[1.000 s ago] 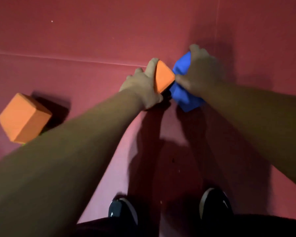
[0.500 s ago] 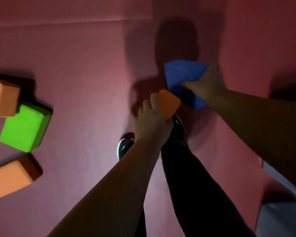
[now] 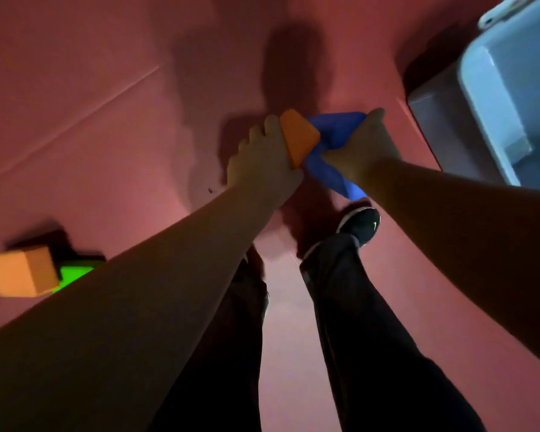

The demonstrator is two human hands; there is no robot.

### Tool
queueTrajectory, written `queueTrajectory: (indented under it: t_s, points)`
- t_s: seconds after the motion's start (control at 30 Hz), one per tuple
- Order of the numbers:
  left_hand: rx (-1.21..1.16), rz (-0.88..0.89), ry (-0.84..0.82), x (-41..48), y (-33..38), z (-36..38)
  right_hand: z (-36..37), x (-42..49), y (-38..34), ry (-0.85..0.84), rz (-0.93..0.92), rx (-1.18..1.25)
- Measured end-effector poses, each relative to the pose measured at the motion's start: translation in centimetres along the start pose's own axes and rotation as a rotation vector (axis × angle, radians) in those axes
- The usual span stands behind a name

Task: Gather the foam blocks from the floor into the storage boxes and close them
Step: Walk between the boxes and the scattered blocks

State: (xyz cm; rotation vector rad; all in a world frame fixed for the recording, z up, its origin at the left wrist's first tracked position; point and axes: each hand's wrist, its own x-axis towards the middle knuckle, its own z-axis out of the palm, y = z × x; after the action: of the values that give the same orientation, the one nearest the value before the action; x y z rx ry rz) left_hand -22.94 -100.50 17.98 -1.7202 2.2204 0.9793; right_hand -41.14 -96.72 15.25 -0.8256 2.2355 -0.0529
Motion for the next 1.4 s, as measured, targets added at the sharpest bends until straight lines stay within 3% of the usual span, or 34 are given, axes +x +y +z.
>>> queueTrajectory:
  t_s: [0.2,0.3,0.37,0.47,0.6,0.8,1.0,1.17,1.3,1.4]
  points:
    - [0.148,0.069,0.041,4.2,8.6,2.9,-2.2,5.5,8.2,-0.010,0.012,0.020]
    - [0.171,0.098,0.056,6.2,15.5,5.0,-9.5,6.8,10.2,-0.025,-0.077,-0.011]
    - [0.096,0.124,0.083,7.1,20.8,5.5,-15.4,6.3,11.7,0.127,-0.046,0.006]
    - [0.088,0.195,0.161,8.3,29.1,4.6,-22.7,6.6,15.0,0.317,0.085,0.214]
    - [0.223,0.386,0.289,9.8,38.3,2.8,-30.4,8.2,19.8,0.363,0.238,0.560]
    - [0.024,0.529,0.238,9.9,47.8,3.5,-34.9,8.0,28.2,0.495,0.460,0.850]
    - [-0.036,0.572,0.077,12.0,49.0,10.5,-31.6,9.0,34.4,0.451,0.669,0.949]
    - [0.000,0.396,-0.140,16.1,46.2,16.4,-26.0,10.7,36.8,0.361,0.743,0.893]
    - [0.007,0.083,-0.284,18.7,43.4,19.0,-21.9,11.3,37.6,0.335,0.685,0.867]
    - [0.076,0.093,-0.331,19.6,40.5,19.8,-19.7,11.0,37.8,0.236,0.673,0.852]
